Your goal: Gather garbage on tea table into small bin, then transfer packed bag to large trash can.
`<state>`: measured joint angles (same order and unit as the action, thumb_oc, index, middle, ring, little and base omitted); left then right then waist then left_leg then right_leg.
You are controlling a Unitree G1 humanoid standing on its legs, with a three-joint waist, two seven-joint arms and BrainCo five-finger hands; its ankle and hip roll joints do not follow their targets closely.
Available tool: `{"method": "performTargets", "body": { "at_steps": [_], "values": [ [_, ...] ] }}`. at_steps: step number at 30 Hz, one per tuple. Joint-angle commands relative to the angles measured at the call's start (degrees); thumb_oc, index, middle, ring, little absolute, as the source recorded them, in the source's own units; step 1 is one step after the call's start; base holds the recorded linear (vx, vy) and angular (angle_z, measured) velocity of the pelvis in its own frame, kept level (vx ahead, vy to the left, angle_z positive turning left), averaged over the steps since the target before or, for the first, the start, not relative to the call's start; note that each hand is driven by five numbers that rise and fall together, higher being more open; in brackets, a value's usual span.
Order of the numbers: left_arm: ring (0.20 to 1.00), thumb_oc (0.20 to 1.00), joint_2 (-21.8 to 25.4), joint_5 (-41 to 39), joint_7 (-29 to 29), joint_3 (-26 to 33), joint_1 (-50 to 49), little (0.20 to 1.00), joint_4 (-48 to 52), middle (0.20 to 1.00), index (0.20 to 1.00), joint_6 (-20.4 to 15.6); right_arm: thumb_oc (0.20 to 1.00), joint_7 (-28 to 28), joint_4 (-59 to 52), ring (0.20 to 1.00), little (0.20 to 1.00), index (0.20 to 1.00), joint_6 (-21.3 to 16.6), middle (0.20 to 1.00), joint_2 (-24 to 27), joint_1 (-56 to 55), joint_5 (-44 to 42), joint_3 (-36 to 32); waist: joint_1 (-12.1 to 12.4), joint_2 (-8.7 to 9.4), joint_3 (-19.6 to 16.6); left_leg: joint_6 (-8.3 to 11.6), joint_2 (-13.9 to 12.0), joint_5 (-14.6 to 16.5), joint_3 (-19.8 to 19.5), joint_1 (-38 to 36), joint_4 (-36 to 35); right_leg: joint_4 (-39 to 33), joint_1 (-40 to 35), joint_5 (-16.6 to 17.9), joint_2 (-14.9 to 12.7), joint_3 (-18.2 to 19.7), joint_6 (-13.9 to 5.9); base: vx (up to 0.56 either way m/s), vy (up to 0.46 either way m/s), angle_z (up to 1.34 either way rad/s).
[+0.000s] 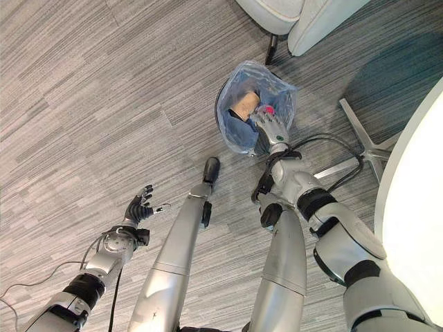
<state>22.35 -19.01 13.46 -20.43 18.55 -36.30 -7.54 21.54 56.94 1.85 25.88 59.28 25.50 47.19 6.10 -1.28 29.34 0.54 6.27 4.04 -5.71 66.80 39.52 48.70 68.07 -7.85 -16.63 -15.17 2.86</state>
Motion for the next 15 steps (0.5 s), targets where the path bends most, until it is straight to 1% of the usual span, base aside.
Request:
{"method": "performTargets", "body": {
  "at_steps": [1, 3, 4, 5, 7, 9, 10, 11, 12, 14, 15],
  "values": [
    [1.0, 1.0, 0.51, 1.08, 0.7, -1.16, -2.87, 1.0, -0.65, 1.0, 1.0, -1.94, 1.0, -0.45, 1.08, 1.0, 1.0, 1.0, 1.34, 1.0, 0.95, -1.34, 3.35, 1.87, 1.68, -2.57, -2.48, -0.28, 0.66, 2.08, 2.93, 1.23, -1.5, -1.4, -0.84, -6.26, 1.07, 5.09, -5.07, -0.01, -0.023, 0.08],
    [1.0, 1.0, 0.65, 0.88, 0.87, -1.59, -2.31, 1.0, -0.65, 1.0, 1.0, -2.01, 1.0, -0.85, 3.68, 1.0, 1.0, 1.0, 1.75, 1.0, -0.51, -1.31, 3.3, 2.19, 1.87, -2.97, -2.28, -0.27, 0.93, 1.91, 2.79, 1.98, -1.14, -0.62, -0.03, -6.47, 0.89, 5.22, -4.92, -0.01, -0.021, 0.17],
    [1.0, 1.0, 0.66, 0.86, 1.18, -2.01, -1.72, 1.0, -0.64, 1.0, 1.0, -2.18, 0.805, -1.49, 6.28, 0.805, 0.805, 0.805, 2.14, 0.805, -2.32, -1.57, 2.43, 2.03, 2.05, -3.46, -1.92, -0.27, 1.1, 1.66, 2.85, 2.97, -0.59, 0.2, 0.91, -6.56, 0.81, 5.42, -4.73, -0.01, -0.022, 0.18],
    [1.0, 1.0, 0.49, 0.78, 1.23, -2.1, -1.29, 1.0, -0.56, 1.0, 1.0, -2.24, 0.2, -1.48, 7.07, 0.2, 0.2, 0.2, 1.88, 0.2, -2.92, -1.94, 1.28, 1.63, 2.11, -3.55, -1.82, -0.29, 1.17, 1.52, 2.96, 3.24, -0.48, 0.33, 1.31, -6.44, 0.83, 5.46, -4.73, -0.02, -0.023, 0.1],
    [1.0, 1.0, 0.33, 0.72, 1.37, -2.06, -1.01, 1.0, -0.82, 1.0, 1.0, -2.21, 0.2, -1.13, 5.14, 0.2, 0.2, 0.2, 1.4, 0.2, -3.15, -2.83, -1.23, -0.11, 1.86, -3.34, -1.85, -0.42, 1.14, 1.31, 3.08, 3.09, -0.85, 0.02, 1.28, -6.02, 1.07, 5.46, -4.78, -0.02, -0.01, 0.07],
    [1.0, 1.0, 0.02, 0.42, 1.35, -1.49, -0.84, 1.0, -0.82, 1.0, 1.0, -2.04, 0.2, -0.6, 2.28, 0.2, 0.2, 0.2, 0.93, 0.2, -1.95, -2.98, -2.88, -1.77, 1.53, -2.96, -1.98, -0.57, 0.79, 0.87, 3.35, 1.93, -2.7, -1.38, 0.48, -5.27, 1.66, 5.42, -5.08, -0.05, 0.003, -0.03],
    [1.0, 1.0, -0.05, 0.22, 1.38, -0.9, -0.85, 1.0, -0.71, 1.0, 1.0, -2.04, 0.2, -0.01, -1.35, 0.2, 0.2, 0.2, 0.41, 0.2, -0.68, -2.89, -4.53, -3.28, 1.19, -2.42, -2.0, -0.62, 0.26, 0.55, 3.42, 0.04, -4.57, -3.33, -1.17, -4.41, 2.25, 5.37, -5.51, -0.1, -0.001, -0.11],
    [1.0, 1.0, -0.18, 0.22, 1.1, -0.06, -0.92, 1.0, -0.71, 1.0, 1.0, -1.71, 0.2, 0.57, -6.26, 0.2, 0.2, 0.2, -0.07, 0.2, 0.61, -3.41, -6.7, -5.74, 0.87, -1.88, -2.15, -0.5, -0.03, -0.24, 3.35, -3.38, -7.94, -6.85, -4.45, -3.14, 2.7, 4.98, -6.11, -0.12, 0.0, -0.16],
    [1.0, 1.0, -0.37, 0.3, 0.91, 0.36, -0.96, 1.0, -0.77, 1.0, 1.0, -1.47, 0.2, 0.78, -8.85, 0.2, 0.2, 0.2, -0.58, 0.2, 0.8, -4.56, -8.16, -7.36, 0.68, -1.66, -2.34, -0.28, -0.31, -0.85, 3.36, -5.92, -10.25, -8.85, -6.78, -2.52, 2.95, 4.59, -6.37, -0.09, -0.012, -0.14],
    [1.0, 1.0, -0.41, 0.23, 0.69, 1.05, -1.31, 1.0, -0.7, 1.0, 1.0, -1.38, 0.2, 0.64, -11.63, 0.2, 0.2, 0.2, -1.09, 0.2, 0.77, -6.48, -9.65, -9.29, 0.51, -1.4, -2.69, -0.11, -0.49, -1.29, 3.21, -8.57, -12.24, -10.67, -9.2, -1.92, 3.26, 4.23, -6.63, -0.04, -0.019, -0.11],
    [1.0, 1.0, -0.62, 0.38, 0.5, 1.74, -1.68, 1.0, -0.81, 1.0, 1.0, -1.1, 0.2, 0.68, -14.43, 0.2, 0.2, 0.2, -1.82, 0.2, 0.26, -8.89, -11.66, -11.74, 0.27, -1.11, -3.24, -0.06, -0.48, -1.52, 3.15, -11.09, -13.89, -12.53, -11.82, -1.33, 3.44, 3.8, -6.83, -0.04, -0.035, -0.01]
  ]
}}
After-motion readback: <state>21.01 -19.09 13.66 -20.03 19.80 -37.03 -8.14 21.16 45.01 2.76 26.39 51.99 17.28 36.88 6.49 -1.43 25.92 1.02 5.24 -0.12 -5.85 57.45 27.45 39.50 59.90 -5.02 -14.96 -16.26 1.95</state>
